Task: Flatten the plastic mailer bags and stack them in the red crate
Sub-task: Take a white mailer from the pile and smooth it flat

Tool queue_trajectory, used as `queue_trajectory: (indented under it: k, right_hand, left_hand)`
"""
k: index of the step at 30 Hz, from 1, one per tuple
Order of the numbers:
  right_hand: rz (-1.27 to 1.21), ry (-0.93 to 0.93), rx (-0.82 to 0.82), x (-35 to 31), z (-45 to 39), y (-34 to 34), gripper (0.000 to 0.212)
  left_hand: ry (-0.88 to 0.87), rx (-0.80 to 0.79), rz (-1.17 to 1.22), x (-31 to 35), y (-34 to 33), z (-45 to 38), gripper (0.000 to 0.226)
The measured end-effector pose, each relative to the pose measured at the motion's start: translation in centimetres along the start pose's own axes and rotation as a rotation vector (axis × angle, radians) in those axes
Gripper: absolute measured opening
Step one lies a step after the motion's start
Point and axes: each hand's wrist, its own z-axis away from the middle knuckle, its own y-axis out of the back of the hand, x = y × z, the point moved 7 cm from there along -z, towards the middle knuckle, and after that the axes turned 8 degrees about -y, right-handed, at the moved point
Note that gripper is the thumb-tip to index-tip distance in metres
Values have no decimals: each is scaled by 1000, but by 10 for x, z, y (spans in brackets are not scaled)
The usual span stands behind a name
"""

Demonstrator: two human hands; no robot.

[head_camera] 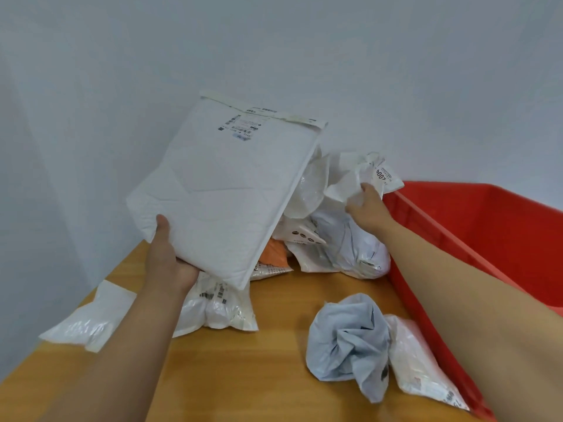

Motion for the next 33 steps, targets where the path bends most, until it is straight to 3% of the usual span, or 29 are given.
queue_trajectory:
  k: [5, 10, 12, 16, 18, 21, 23, 25, 27, 29, 33]
  right_hand:
    - [252, -50, -85, 19, -7, -15, 91]
    - [373, -51, 62, 11, 20, -1, 82]
    - [521, -54, -95, 7, 44, -5, 85]
    - [736, -264, -739, 29, 139, -25, 114]
    - [751, -318, -837, 44, 166, -34, 112]
    - [745, -294, -731, 66, 163, -51, 72]
    - [700, -215, -590, 70, 145, -60, 34]
    - [614, -136, -429, 68, 124, -66, 10]
    - [521, -81, -246, 63, 105, -68, 10]
    - [418, -71, -119, 59, 91, -71, 28]
    - [309, -132, -270, 56, 88, -90, 68]
  left_hand:
    - [23, -27, -10, -12, -6, 0, 39]
    - [49, -66, -36, -25, -11, 4, 42]
    - [59, -85, -43, -29, -13, 6, 41]
    - [88, -90, -40, -38, -13, 10, 38]
    - [84, -90, -46, -40, -12, 11, 39]
    - [82, -108, -50, -41, -12, 19, 39]
    - [90, -117, -59, -39, -10, 24, 39]
    - [89, -110, -67, -34, -8, 27, 39]
    - [72, -102, -64, -24, -3, 26, 44]
    - [49, -105, -59, -15, 1, 26, 46]
    - [32, -122, -46, -3, 8, 30, 43]
